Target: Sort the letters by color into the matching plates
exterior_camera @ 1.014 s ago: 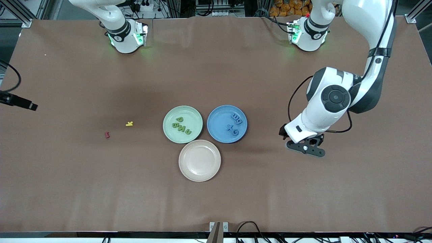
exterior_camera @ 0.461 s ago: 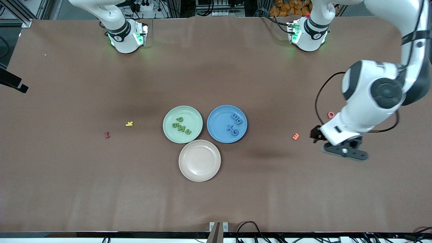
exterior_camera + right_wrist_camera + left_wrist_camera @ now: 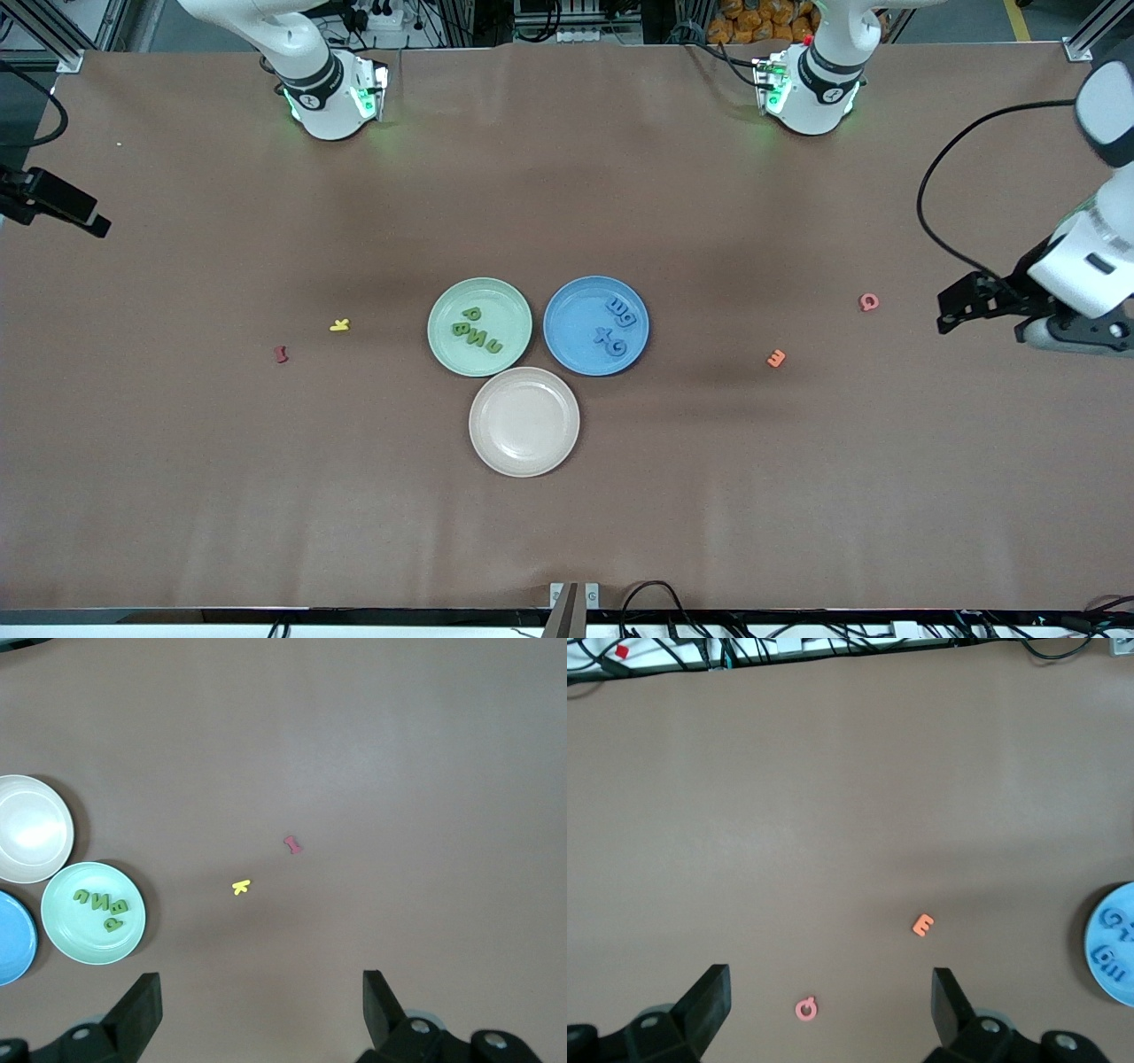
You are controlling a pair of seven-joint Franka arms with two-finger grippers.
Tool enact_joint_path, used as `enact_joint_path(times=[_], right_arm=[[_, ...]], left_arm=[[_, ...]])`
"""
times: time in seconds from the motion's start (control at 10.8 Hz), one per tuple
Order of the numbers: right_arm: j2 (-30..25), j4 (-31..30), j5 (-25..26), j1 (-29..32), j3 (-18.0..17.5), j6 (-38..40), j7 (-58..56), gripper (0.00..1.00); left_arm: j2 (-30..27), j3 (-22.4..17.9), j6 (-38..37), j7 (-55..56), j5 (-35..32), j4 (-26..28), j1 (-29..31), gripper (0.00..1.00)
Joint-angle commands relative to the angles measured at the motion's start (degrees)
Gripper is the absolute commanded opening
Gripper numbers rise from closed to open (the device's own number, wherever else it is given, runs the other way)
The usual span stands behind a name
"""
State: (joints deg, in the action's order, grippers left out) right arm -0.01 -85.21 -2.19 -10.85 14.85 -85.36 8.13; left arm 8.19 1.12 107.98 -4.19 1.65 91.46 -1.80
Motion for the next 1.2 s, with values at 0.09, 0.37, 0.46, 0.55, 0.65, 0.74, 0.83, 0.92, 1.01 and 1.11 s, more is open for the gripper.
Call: enact_joint_path(times=[0.09,0.37,0.46,0.55,0.65,0.74,0.83,0.92,1.01,1.11], right_arm=[[-1.40,-3.63,3.42,0.48,-0.17,-2.96,0.83,1.00],[-0.87,-3.47,3.77,0.48,-0.08,-3.15,0.83,1.00],[-0.61,-3.47,3.77,0.48,-0.08,-3.32,0.83,1.00],[-0.52,-3.47,3.86,0.48,-0.08,-3.41,0.83,1.00],[-0.61,-3.55,3.86,0.56,-0.08,-3.41,0.83,1.00],[-0.61,-3.47,4.03,1.35,-0.34,-3.41,0.83,1.00],[-0.61,-3.47,4.04,3.27,-2.44,-3.59,0.83,1.00],[-0.52,-3.47,4.04,8.94,-8.11,-3.59,0.83,1.00],[-0.43,-3.47,4.12,11.52,-10.78,-3.76,0.83,1.00],[-0.43,-3.38,4.12,11.64,-10.89,-3.76,0.83,1.00]], left_arm=[[-2.21,0.20,-3.13,-1.61,1.96,-0.41,0.48,1.00],[-5.10,0.20,-4.70,-3.54,1.43,-0.32,0.83,1.00],[-6.16,0.20,-7.50,-4.67,1.43,-0.41,0.92,1.00],[-7.04,0.20,-9.26,-4.86,1.34,-0.84,0.92,1.00],[-7.49,0.11,-11.37,-4.86,1.25,-1.20,1.00,1.00],[-7.66,-0.58,-14.44,-4.95,1.34,-2.85,1.35,1.00],[-7.67,-1.29,-16.73,-5.21,1.43,-3.65,1.44,1.00],[-7.75,-1.73,-17.01,-5.30,1.43,-3.83,1.36,1.00],[-7.84,-1.73,-17.36,-5.21,1.43,-3.92,1.36,1.00],[-7.76,-1.82,-17.37,-5.21,1.34,-4.01,1.36,1.00]])
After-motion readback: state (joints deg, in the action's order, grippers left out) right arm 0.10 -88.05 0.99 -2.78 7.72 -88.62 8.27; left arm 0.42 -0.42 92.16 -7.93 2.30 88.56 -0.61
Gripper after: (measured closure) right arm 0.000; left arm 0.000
